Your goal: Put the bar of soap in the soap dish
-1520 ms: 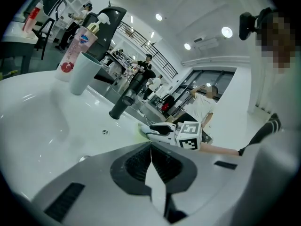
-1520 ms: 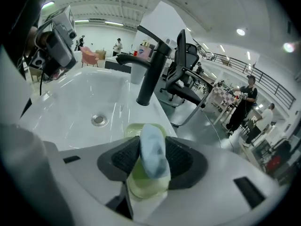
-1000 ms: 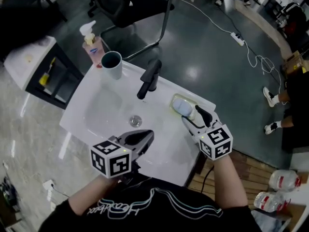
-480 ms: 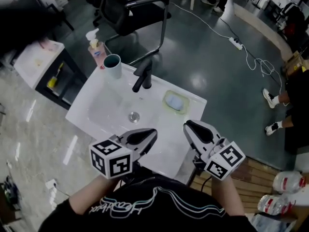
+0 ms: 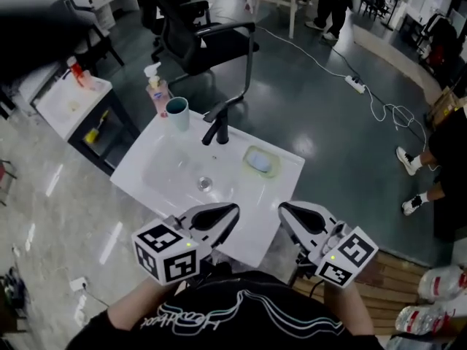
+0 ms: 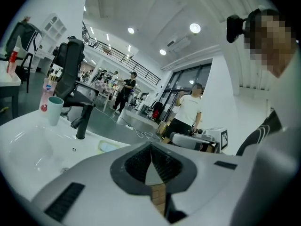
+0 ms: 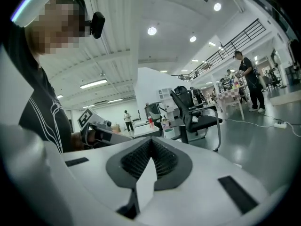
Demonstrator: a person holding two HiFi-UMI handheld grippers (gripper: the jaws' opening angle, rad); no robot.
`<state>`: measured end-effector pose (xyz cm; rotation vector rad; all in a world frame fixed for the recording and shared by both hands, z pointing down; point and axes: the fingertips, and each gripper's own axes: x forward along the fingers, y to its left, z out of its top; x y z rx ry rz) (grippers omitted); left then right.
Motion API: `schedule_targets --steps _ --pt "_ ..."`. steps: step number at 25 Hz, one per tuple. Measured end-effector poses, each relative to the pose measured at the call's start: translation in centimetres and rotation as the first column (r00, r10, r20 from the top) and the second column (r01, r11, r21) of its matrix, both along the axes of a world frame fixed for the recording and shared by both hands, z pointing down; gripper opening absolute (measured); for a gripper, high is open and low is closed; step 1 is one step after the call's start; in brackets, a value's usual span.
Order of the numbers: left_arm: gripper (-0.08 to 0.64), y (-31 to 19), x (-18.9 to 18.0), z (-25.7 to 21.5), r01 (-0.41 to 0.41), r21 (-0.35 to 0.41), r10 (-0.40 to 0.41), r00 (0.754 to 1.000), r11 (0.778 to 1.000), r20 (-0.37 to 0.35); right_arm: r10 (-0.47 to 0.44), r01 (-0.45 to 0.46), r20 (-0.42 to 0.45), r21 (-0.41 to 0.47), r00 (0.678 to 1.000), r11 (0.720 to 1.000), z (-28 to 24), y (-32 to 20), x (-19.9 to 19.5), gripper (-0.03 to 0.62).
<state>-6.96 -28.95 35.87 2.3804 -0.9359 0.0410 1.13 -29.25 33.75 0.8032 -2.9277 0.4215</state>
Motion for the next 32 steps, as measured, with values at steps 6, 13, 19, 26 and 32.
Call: schedule_targets --steps 6,13,19,26,32 --pt "0.023 2.2 0.7 -1.8 0.009 0.059 -0.01 1.0 0.998 0.02 -0.016 0.015 0.044 0.014 0.999 1.0 -1.3 2.4 0.6 0.026" --pt "0.023 4.4 1.5 -2.2 0.017 0.086 -0.019 0.999 0.996 0.026 -0.01 0.009 0.045 0.023 0.999 1.0 -1.0 4.5 1.6 0.026" --pt "0.023 5.5 1.4 -1.7 0.027 0.084 -0.031 0.999 0.996 0.04 -0.007 0.007 0.032 0.022 0.999 1.0 -0.5 5.5 2.2 0.026" --pt "0.023 6.4 1.7 -1.6 0.021 0.089 -0.025 0.999 0.996 0.044 -0.01 0.01 0.017 0.019 1.0 1.0 -0.2 5.9 2.1 0.026" --pt "0.023 6.1 1.4 -1.2 0.021 0.08 -0.024 0.999 0.997 0.043 -0.009 0.009 0.007 0.018 1.0 1.0 0.3 5.7 1.6 0.026"
